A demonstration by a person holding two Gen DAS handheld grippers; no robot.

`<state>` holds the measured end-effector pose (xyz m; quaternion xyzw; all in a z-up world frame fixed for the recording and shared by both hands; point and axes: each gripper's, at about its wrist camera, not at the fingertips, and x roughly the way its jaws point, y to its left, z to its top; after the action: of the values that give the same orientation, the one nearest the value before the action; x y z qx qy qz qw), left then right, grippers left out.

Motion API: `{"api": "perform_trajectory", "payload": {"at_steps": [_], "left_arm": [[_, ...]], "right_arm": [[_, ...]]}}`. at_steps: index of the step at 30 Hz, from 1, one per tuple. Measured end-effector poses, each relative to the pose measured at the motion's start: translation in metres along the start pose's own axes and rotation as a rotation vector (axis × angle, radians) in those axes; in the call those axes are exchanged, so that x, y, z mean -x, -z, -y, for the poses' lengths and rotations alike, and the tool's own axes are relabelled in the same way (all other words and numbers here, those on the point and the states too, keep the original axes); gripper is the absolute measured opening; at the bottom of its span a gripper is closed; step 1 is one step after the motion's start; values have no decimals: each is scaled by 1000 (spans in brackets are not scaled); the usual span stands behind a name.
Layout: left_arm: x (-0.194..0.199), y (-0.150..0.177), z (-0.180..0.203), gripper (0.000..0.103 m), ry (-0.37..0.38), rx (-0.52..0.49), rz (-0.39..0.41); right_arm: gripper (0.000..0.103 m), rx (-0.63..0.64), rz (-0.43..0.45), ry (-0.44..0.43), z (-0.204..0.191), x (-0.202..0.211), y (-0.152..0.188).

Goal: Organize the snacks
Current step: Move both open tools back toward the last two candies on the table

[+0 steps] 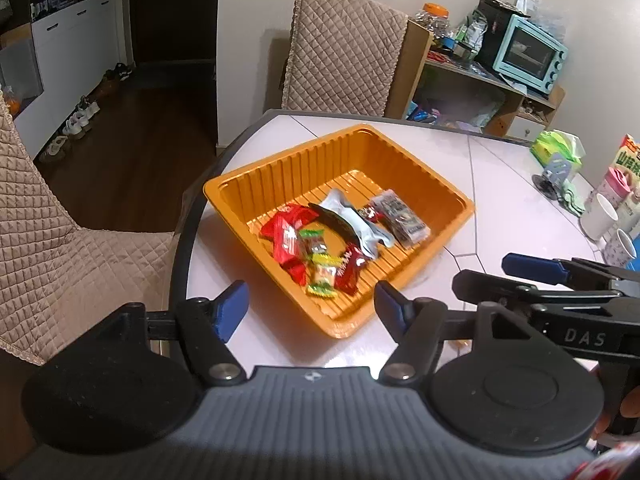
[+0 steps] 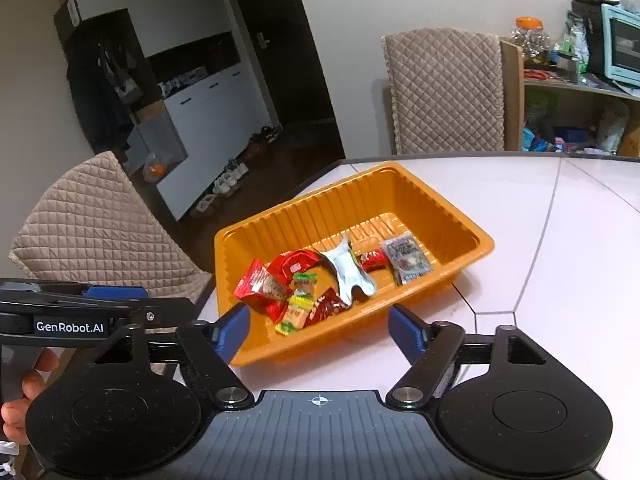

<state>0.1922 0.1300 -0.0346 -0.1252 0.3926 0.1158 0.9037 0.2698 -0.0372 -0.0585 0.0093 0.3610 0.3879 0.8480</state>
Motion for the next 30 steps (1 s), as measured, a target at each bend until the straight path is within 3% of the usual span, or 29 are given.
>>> {"api": "perform_trajectory", "payload": {"at_steps": [3, 22, 30], "left_arm": [[11, 9, 4, 83, -4, 6, 5], [33, 66, 42, 86, 50, -16, -90], [35, 86, 64, 86, 59, -69, -111]], "right_arm": [[83, -12, 1, 8, 0, 15, 8], [87, -84, -48, 95, 27, 84, 67], [87, -113, -82, 127, 43, 98, 89]]}}
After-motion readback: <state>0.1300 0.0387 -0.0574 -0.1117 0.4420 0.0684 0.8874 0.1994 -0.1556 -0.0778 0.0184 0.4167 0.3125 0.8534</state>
